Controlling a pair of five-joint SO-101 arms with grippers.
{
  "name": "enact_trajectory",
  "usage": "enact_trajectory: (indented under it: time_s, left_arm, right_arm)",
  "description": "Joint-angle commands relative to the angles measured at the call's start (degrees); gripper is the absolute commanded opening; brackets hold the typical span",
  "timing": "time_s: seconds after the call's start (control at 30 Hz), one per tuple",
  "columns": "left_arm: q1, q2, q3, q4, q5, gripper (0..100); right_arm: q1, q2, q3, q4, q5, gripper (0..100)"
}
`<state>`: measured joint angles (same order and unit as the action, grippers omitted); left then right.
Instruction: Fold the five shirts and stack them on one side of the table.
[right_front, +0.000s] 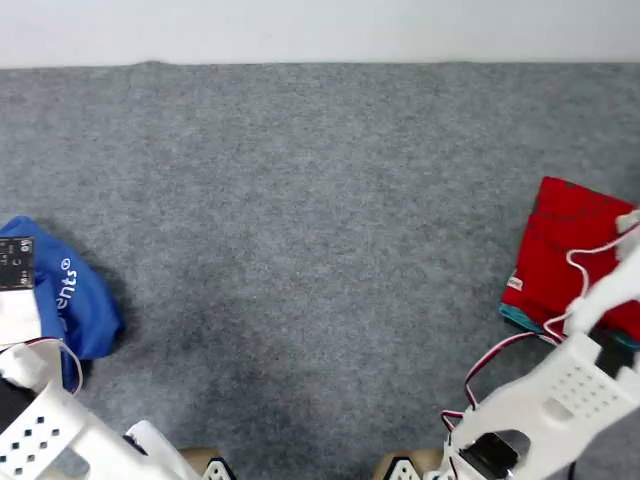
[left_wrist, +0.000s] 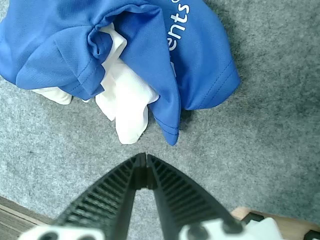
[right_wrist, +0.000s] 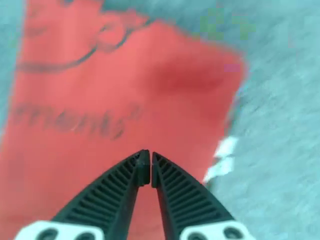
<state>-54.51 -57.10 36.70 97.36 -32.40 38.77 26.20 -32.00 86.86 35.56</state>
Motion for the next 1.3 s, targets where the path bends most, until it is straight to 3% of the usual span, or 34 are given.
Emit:
enact_trajectory:
  time_s: [0.0, 0.2, 0.6, 0.77, 1.07, 1.27]
  left_arm:
    - [0.4, -0.6, -0.2, 0.5, -0.2, 1]
    - [0.4, -0.6, -0.2, 0.5, -0.2, 1]
    - [0.4, -0.6, -0.2, 0.5, -0.4, 1]
    - [0.4, -0.5, -0.2, 0.4, -0.4, 1]
    - [0.4, -0.4, -0.2, 0.3, -0.4, 1]
    - [0.4, -0.5, -0.2, 0.3, -0.4, 1]
  right_arm:
    - [-2.4, -4.4, -2.8, 9.2, -0.3, 1.6]
    - [-1.5, -4.7, -2.8, 12.4, -0.4, 1.5]
    - [7.2, 0.5, -0.6, 10.9, -0.4, 1.6]
    - [6.5, 3.6, -0.7, 12.4, -0.5, 1.6]
    - [3.5, -9.1, -2.2, 14.5, -0.5, 1.7]
    - [3.1, -0.7, -0.4, 13.2, -0.4, 1.7]
